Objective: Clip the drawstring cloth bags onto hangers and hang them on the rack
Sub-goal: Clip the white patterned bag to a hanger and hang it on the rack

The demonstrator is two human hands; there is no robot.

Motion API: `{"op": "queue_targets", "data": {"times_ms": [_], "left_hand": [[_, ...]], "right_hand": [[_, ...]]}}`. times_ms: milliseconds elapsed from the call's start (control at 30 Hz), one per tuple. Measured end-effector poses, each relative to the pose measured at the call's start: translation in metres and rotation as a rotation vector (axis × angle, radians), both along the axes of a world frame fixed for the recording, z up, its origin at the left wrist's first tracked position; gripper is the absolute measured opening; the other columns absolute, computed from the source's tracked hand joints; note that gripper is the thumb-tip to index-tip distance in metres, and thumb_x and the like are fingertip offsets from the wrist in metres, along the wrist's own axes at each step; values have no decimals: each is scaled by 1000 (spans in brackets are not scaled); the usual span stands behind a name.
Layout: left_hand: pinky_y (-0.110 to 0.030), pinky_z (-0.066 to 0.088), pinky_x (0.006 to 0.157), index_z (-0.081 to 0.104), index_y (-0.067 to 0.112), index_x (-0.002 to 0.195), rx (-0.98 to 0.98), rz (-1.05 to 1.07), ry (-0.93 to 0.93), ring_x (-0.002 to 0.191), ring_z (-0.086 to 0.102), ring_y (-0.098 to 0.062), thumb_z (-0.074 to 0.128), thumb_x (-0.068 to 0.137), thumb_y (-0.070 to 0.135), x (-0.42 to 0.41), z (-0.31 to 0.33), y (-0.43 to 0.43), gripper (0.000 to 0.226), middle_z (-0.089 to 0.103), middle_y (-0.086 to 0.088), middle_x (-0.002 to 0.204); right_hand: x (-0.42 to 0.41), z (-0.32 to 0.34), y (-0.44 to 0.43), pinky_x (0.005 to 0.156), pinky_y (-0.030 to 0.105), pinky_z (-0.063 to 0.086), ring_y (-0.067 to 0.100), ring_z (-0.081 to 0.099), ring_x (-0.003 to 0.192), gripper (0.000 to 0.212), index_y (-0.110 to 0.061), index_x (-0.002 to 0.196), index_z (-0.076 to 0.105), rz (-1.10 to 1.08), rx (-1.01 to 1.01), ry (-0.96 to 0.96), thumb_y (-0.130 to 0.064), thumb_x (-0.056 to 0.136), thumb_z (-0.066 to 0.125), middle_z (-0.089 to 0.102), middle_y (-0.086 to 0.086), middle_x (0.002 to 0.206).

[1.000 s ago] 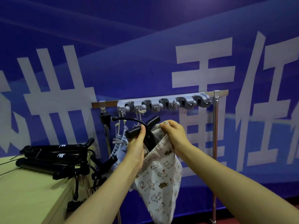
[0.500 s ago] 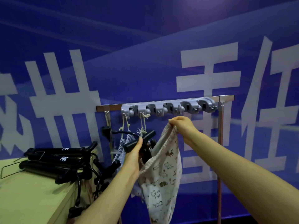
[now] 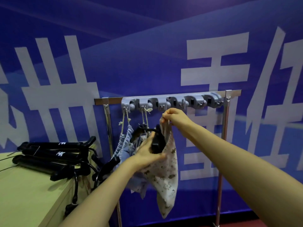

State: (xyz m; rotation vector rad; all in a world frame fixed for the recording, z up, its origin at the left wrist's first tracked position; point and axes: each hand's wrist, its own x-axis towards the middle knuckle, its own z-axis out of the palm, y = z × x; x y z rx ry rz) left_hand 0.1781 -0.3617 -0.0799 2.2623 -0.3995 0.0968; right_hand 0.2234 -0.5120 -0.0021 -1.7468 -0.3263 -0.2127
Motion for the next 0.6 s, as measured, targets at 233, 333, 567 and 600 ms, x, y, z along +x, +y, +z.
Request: {"op": "queue_targets", "data": {"times_ms": [233, 333, 567, 600], "left_hand": [[-24, 36, 99, 27, 24, 147, -213, 2, -97, 120, 45, -13, 38, 100, 17, 15, 30, -2, 49, 46, 1, 133], [-32, 45, 95, 52, 12, 130, -396, 93, -53, 109, 56, -18, 39, 100, 24, 19, 42, -21, 35, 60, -6, 121], [-7, 41, 53, 60, 3, 100, -551, 195, -42, 65, 50, -11, 45, 98, 17, 32, 30, -42, 21, 55, -1, 72], [-11, 43, 57, 59, 6, 98, -583, 226, -39, 67, 51, -12, 44, 98, 18, 34, 33, -48, 19, 55, -2, 73]], "right_hand": [[1, -11, 2, 40, 14, 33, 8, 43, 47, 26, -15, 70, 50, 25, 72, 57, -12, 96, 51, 48, 0, 60], [-4, -11, 8, 46, 15, 39, 7, 49, 50, 22, -13, 73, 52, 53, 10, -6, -9, 94, 54, 53, 3, 62], [1, -13, -2, 59, 26, 39, 14, 46, 62, 12, -9, 82, 55, -93, -31, -160, -13, 93, 54, 52, 2, 67], [4, -11, -3, 60, 27, 39, 14, 45, 62, 12, -10, 82, 54, -112, -28, -175, -13, 93, 54, 52, 1, 68]]}}
